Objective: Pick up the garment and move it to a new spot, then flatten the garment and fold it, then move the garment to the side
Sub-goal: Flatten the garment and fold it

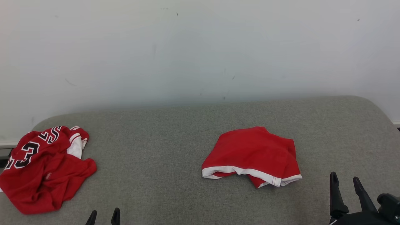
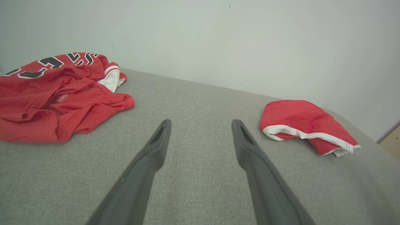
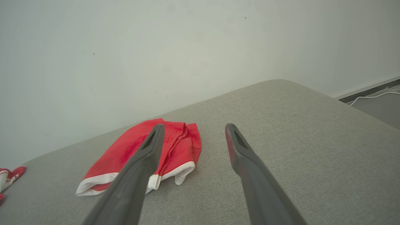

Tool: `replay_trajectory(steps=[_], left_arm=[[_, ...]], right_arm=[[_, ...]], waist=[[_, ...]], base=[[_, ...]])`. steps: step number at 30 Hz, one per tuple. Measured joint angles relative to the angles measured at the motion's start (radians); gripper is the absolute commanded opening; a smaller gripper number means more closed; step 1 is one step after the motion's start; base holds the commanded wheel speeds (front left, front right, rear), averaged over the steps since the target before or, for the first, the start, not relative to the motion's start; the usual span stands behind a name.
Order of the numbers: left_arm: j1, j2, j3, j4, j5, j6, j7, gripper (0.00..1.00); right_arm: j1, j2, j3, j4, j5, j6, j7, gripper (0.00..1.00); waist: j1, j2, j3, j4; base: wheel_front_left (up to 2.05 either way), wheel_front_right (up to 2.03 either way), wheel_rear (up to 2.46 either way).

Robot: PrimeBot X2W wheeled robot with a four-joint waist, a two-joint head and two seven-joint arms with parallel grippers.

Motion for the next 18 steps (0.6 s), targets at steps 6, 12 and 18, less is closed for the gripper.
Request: replay_trajectory(steps=[6,12,18], left_arm=[[0.019,-0.016,0.015,-0.031,0.018,0.0,0.029,1.0],[0.038,-0.022,0.033,-0.058,0.035,0.0,0.069,1.0],[0.032,-0.023,-0.021,-0.064,0.036,0.0,0.128,1.0]], right_arm=[[-0.003,0.0,0.003,0.0,0.0,0.0,0.0,1.0],[-0.005,0.0,0.012,-0.001,0.0,0.0,0.0,1.0],[-0.006,0.0,0.024,-0.001,0.0,0.0,0.001,1.0]], waist=[[0.0,0.0001,0.004,-0.001],[0.0,0.0001,0.01,-0.003],[0.0,0.0001,0.018,-0.011]], base=[[0.0,0.0,0.0],[0.0,0.0,0.0],[0.0,0.0,0.0]])
